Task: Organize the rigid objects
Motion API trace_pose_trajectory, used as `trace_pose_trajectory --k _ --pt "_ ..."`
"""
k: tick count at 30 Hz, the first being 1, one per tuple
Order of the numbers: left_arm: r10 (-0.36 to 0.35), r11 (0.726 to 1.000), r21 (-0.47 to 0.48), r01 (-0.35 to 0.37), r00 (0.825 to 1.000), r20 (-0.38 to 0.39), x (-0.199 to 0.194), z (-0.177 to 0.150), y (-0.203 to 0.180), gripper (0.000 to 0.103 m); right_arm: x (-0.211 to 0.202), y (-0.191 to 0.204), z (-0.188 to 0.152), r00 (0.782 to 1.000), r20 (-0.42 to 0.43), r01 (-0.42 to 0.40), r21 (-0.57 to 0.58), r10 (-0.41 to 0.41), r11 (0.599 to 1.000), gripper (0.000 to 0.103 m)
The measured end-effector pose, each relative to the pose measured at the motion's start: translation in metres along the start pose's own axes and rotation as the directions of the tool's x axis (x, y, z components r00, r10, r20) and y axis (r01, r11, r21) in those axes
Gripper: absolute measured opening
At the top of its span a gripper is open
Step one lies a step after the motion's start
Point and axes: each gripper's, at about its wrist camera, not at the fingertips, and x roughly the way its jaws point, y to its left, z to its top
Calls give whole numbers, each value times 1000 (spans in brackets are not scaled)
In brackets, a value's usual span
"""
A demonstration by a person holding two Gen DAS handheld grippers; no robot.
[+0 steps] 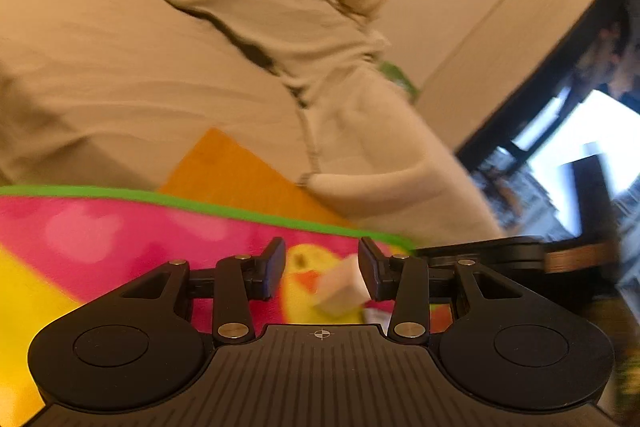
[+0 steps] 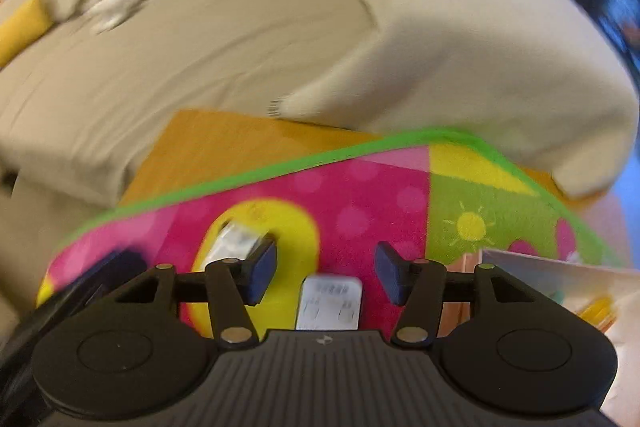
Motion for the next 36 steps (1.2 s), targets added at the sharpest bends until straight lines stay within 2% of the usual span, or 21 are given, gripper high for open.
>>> trace_pose_trajectory --k 1,3,6,7,11,16,19,22,25,27,28,30,31,33,34,36 --pt "-11 1000 15 11 1000 -18 5 5 -2 44 9 -3 4 999 -29 -13 18 14 1000 48" --pt "-5 998 56 8 999 -48 18 16 -6 41 22 -3 2 995 -96 -22 2 22 1000 27" --pt "-24 995 95 34 994 -102 43 28 -11 23 12 6 -16 996 -86 -6 -131 -6 991 25" --pt "-44 994 93 58 989 -140 54 29 -13 22 6 8 -24 996 -91 -11 -162 -3 987 24" --pt "-135 988 29 150 943 -305 87 19 -15 20 -22 14 -67 994 -108 -53 -259 26 964 23" --pt "-207 975 -1 224 901 -380 83 -8 -17 15 -58 22 -129 995 -69 -88 -380 67 921 19" --pt "-221 969 8 247 883 -415 71 -24 -23 15 -80 28 -166 994 -44 -107 -427 98 898 19" --pt "-155 975 67 210 869 -471 59 -48 -27 13 -102 29 -197 992 -16 -121 -448 128 886 19" --pt "-170 978 29 206 869 -466 38 -61 -21 14 -120 20 -224 989 12 -124 -452 145 883 19" --pt "-147 982 39 183 885 -441 19 -63 -21 14 -131 9 -241 987 27 -128 -453 157 882 19" --pt "-129 984 59 168 899 -419 6 -64 -24 16 -136 2 -249 987 36 -127 -448 159 885 20" --pt "-94 983 111 145 923 -373 -22 -67 -32 17 -146 -16 -263 985 64 -118 -421 159 900 25" --pt "-85 975 163 149 934 -346 -39 -70 -40 17 -151 -27 -269 984 79 -119 -394 163 911 30" --pt "-71 946 282 162 949 -306 -66 -77 -59 17 -159 -53 -283 977 118 -132 -316 177 939 62" --pt "-59 923 351 160 958 -282 -75 -80 -72 18 -163 -68 -289 972 147 -138 -275 183 952 67" --pt "0 868 485 112 975 -224 -83 -83 -97 18 -168 -94 -298 964 208 -124 -210 168 970 69"
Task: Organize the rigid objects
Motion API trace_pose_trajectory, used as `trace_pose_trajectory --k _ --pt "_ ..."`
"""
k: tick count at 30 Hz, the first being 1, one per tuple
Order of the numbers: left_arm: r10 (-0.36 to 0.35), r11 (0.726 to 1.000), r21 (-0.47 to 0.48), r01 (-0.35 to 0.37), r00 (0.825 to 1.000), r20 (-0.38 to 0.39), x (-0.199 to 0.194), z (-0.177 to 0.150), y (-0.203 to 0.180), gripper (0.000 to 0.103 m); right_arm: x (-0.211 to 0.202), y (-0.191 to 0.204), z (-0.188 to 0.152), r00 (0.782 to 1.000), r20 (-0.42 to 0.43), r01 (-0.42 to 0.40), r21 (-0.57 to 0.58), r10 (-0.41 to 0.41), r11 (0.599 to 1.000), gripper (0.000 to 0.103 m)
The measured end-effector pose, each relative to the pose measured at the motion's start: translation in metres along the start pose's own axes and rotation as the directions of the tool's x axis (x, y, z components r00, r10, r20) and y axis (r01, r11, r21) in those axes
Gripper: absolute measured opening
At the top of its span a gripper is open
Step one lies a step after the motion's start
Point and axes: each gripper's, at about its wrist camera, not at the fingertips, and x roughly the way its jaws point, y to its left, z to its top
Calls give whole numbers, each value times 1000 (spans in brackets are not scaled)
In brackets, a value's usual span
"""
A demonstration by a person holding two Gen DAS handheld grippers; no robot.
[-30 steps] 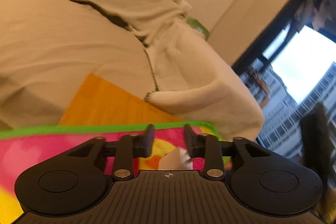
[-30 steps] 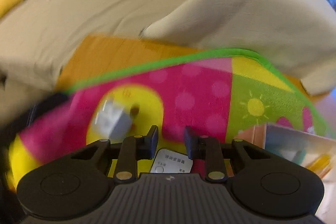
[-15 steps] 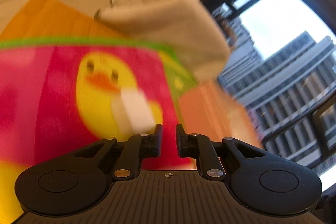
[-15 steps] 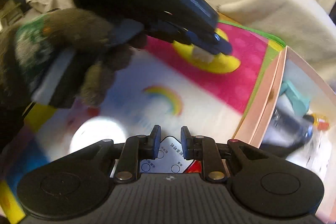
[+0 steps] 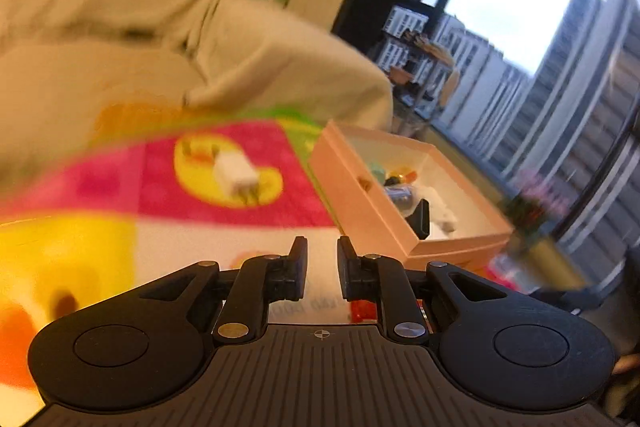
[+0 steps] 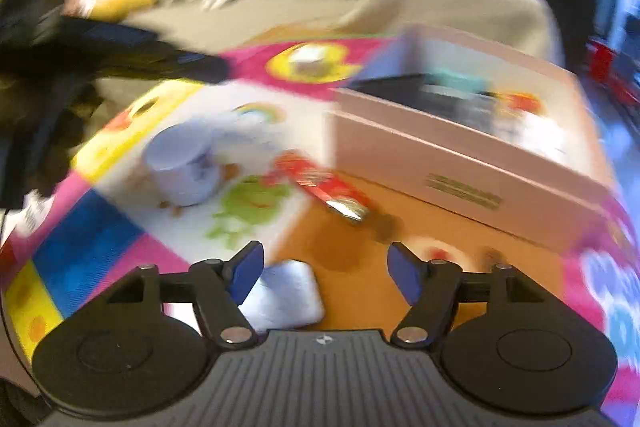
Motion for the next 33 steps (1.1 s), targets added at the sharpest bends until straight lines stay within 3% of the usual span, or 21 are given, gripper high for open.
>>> trace_pose_trajectory --k 2,7,11,14,16,18,20,23,27,33 --pt "84 995 53 -84 996 4 7 13 -11 18 -4 -17 -10 998 41 43 48 -45 998 69" --pt "165 975 -136 -175 983 -81 69 62 14 18 2 -49 -31 990 106 67 184 -88 981 69" --pt "306 927 -179 -329 941 -145 117 89 40 19 -4 -61 -39 984 164 34 241 -75 970 72" --pt "345 909 -174 -378 919 -192 142 99 54 19 3 -65 -42 984 169 4 280 -53 960 74" --pt "303 903 -235 -361 920 -248 158 96 61 19 7 -71 -42 986 163 -19 312 -34 950 74" --pt "216 903 -301 -305 930 -296 161 89 66 20 6 -76 -43 985 174 -47 341 -14 939 75" --pt "168 912 -315 -263 940 -297 155 82 65 19 6 -79 -45 982 187 -72 364 3 929 75" --pt "94 928 -311 -205 937 -335 133 67 57 19 6 -83 -46 981 196 -93 384 17 919 76" --pt "-18 918 -374 -133 927 -375 103 36 40 19 8 -80 -45 982 190 -93 371 23 924 82" --pt "-102 900 -430 -77 920 -379 76 3 20 19 14 -58 -38 990 140 -14 266 -24 964 90"
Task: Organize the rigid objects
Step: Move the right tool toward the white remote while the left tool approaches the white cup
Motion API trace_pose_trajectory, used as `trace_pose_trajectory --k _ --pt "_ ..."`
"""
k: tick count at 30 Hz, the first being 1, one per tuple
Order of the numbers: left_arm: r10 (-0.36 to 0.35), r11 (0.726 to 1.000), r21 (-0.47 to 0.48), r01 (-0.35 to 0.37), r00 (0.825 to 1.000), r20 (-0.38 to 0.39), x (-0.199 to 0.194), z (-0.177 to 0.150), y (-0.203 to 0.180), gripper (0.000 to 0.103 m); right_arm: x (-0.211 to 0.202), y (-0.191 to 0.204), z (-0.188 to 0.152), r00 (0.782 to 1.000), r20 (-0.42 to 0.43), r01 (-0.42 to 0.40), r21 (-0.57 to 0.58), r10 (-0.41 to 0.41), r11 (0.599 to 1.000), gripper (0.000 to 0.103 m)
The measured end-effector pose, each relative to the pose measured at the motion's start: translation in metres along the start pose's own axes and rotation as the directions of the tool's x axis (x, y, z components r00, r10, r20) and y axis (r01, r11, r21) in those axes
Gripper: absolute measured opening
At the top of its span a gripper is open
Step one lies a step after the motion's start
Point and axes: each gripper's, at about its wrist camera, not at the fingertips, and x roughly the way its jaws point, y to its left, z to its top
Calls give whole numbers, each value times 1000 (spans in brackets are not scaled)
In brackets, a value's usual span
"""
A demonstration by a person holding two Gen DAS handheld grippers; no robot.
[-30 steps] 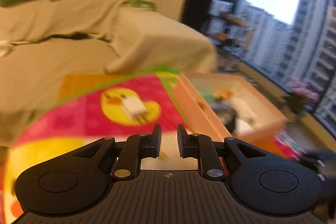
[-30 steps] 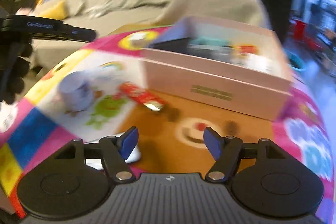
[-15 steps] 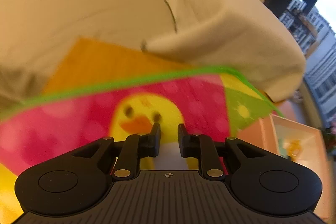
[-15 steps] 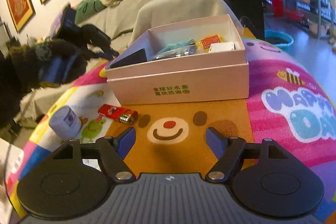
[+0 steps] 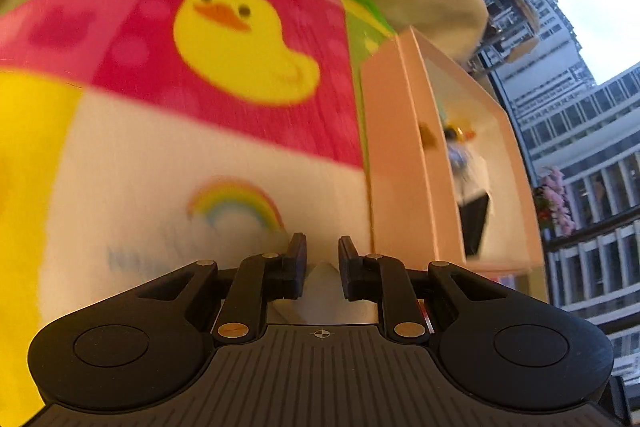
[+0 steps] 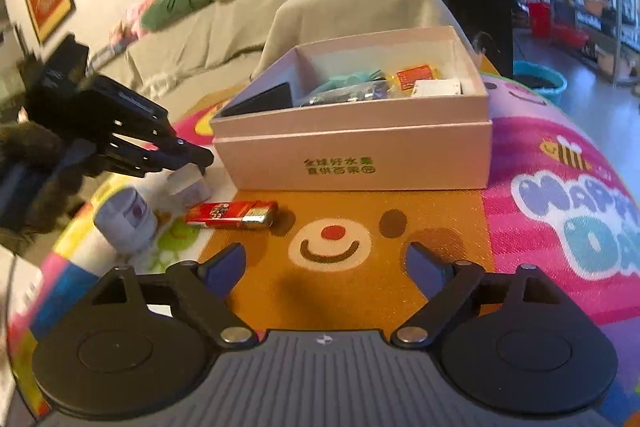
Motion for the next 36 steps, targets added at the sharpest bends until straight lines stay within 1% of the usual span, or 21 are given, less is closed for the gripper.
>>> trace_pose_trajectory --k 4,7,9,10,11,12,14,15,17,19,21,24,26,27,29,30,32,33,34,35,36 --pt "-31 999 35 33 998 -46 5 -19 -21 19 3 5 0 1000 -12 10 -28 -11 1000 92" --pt "-83 994 65 89 992 -91 4 -37 -36 19 3 4 1 1000 -13 2 -24 -3 1000 95" --pt "-91 986 136 97 995 -45 -9 -45 -47 20 6 5 2 999 -31 -11 -40 10 999 102" --pt "-73 979 191 71 997 8 -21 -49 -54 20 8 6 3 999 -39 -13 -51 11 999 103" --pt "-42 965 262 17 995 88 -38 -57 -61 20 9 8 3 999 -45 -7 -63 4 998 103" --pt "-12 944 328 -43 986 165 -53 -65 -67 20 10 9 3 999 -47 -3 -71 0 997 103" --pt "42 881 438 -178 952 302 -79 -90 -75 20 9 9 2 999 -47 -3 -74 -1 997 103" --pt "62 850 473 -231 936 346 -90 -105 -77 20 9 7 2 999 -46 -8 -68 5 998 103" --pt "76 807 520 -280 922 379 -107 -132 -74 20 8 5 2 999 -43 -18 -56 15 998 103" --pt "90 785 542 -300 921 379 -115 -162 -68 20 8 5 2 999 -43 -19 -55 17 998 103" --pt "130 772 547 -324 923 362 -113 -188 -63 20 9 5 2 999 -45 -15 -61 12 998 103" --pt "185 757 568 -324 939 289 -92 -209 -53 21 9 7 3 999 -51 -8 -76 4 997 103" --pt "194 761 569 -310 947 256 -78 -212 -52 22 9 7 3 998 -60 -11 -87 6 996 103" --pt "176 760 574 -303 947 267 -76 -214 -52 22 8 7 3 998 -65 -16 -90 10 996 103" --pt "151 769 579 -270 958 245 -72 -209 -54 22 6 9 1 997 -78 -20 -112 11 993 103" --pt "135 779 577 -247 964 231 -69 -207 -54 26 4 10 -1 997 -83 -20 -129 10 991 103" --pt "110 779 589 -215 972 208 -65 -207 -57 42 -2 16 -8 995 -99 -27 -175 10 984 103" --pt "92 772 607 -190 978 188 -63 -208 -58 57 -4 18 -10 994 -106 -33 -195 13 980 103" --pt "81 762 623 -175 981 177 -61 -211 -60 68 -6 19 -12 994 -107 -37 -205 15 978 103" --pt "75 750 639 -169 982 171 -59 -213 -61 73 -6 18 -12 994 -105 -39 -198 19 979 103" --pt "72 736 656 -166 983 168 -56 -218 -67 82 -7 17 -12 994 -102 -46 -188 27 981 103"
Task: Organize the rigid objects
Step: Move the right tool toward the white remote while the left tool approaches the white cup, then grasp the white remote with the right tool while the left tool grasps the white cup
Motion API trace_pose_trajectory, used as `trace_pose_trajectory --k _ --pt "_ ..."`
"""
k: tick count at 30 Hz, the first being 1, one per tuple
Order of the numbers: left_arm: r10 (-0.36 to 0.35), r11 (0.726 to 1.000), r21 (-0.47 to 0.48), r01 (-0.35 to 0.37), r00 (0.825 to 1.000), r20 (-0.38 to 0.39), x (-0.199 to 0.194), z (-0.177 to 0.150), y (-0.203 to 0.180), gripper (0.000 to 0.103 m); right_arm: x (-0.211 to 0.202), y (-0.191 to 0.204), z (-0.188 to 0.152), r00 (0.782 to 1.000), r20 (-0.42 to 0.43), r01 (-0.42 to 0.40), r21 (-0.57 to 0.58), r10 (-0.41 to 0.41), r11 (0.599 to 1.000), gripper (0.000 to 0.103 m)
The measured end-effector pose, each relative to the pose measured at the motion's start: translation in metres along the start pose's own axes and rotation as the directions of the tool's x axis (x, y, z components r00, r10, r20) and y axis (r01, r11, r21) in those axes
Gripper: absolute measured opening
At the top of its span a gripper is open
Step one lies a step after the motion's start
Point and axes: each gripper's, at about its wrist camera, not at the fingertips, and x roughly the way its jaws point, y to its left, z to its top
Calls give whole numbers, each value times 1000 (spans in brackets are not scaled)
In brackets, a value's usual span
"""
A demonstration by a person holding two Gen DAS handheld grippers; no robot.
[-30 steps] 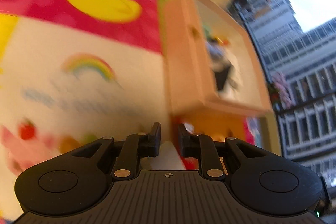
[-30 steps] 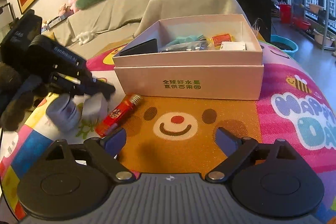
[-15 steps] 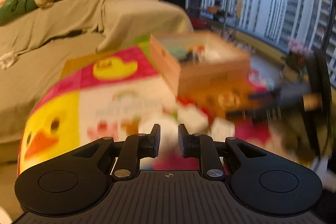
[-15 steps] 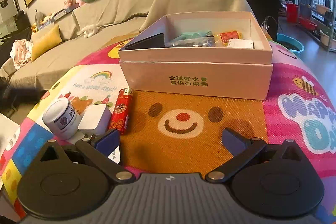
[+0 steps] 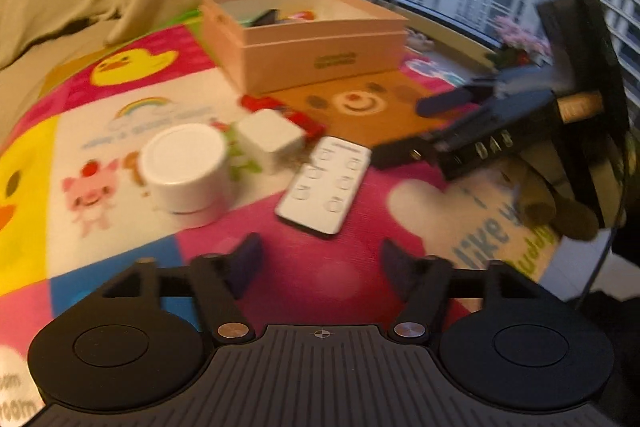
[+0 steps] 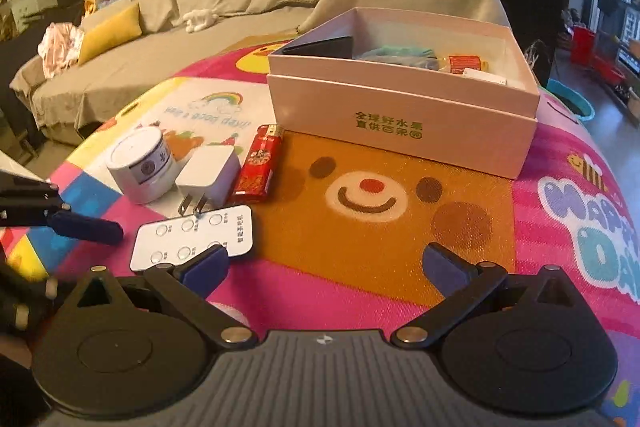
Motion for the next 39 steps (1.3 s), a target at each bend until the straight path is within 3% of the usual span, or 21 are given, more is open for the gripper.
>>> trace_pose_trajectory --k 1,3,5,7,8,10,12,13,16,21,25,30,32,35,39 --pt "-6 1000 10 6 1000 0 2 0 -3 90 0 -2 0 1000 4 -7 9 7 1000 103" --pt "-15 1000 2 15 1000 8 5 -1 -9 95 -1 -3 0 1000 9 -11 16 11 1000 103" --pt "-8 999 -32 9 999 39 4 0 -8 93 -1 -2 -1 1000 11 -9 15 8 1000 103" --pt "46 997 -64 -39 992 118 -5 0 -5 85 -1 -2 -1 1000 12 -9 18 9 1000 103" --pt "96 994 -69 -85 982 163 -10 -1 -5 85 -1 -2 -1 1000 13 -10 19 10 1000 103" --pt "214 977 -71 -203 944 251 -21 -2 -5 85 -1 -2 -1 1000 14 -10 21 10 1000 103" --pt "304 953 -97 -288 908 287 -26 -3 1 85 -1 -2 -1 1000 15 -6 19 6 1000 103" --pt "321 947 -122 -299 906 276 -26 -1 7 85 -1 -1 -1 1000 15 -4 18 4 1000 103" --pt "314 939 -212 -270 925 215 -14 3 30 85 -4 3 -2 1000 21 1 4 -1 1000 103" --pt "255 932 -301 -202 955 150 15 9 54 85 -9 33 -10 996 -7 -88 -119 87 989 103" --pt "236 925 -343 -165 956 176 12 4 64 84 -4 72 -15 999 0 -41 -281 43 959 103" --pt "214 910 -398 -118 955 205 1 -8 76 83 18 69 6 997 -42 -73 -199 66 977 103" --pt "209 914 -388 -114 955 212 -1 -10 75 82 28 69 14 999 -37 -42 -189 36 981 103" --pt "197 929 -352 -113 957 213 -2 -9 69 82 24 79 16 998 -28 -56 -225 51 973 87" --pt "207 943 -301 -144 960 189 5 -2 61 82 13 83 7 998 -32 -61 -246 55 967 87"
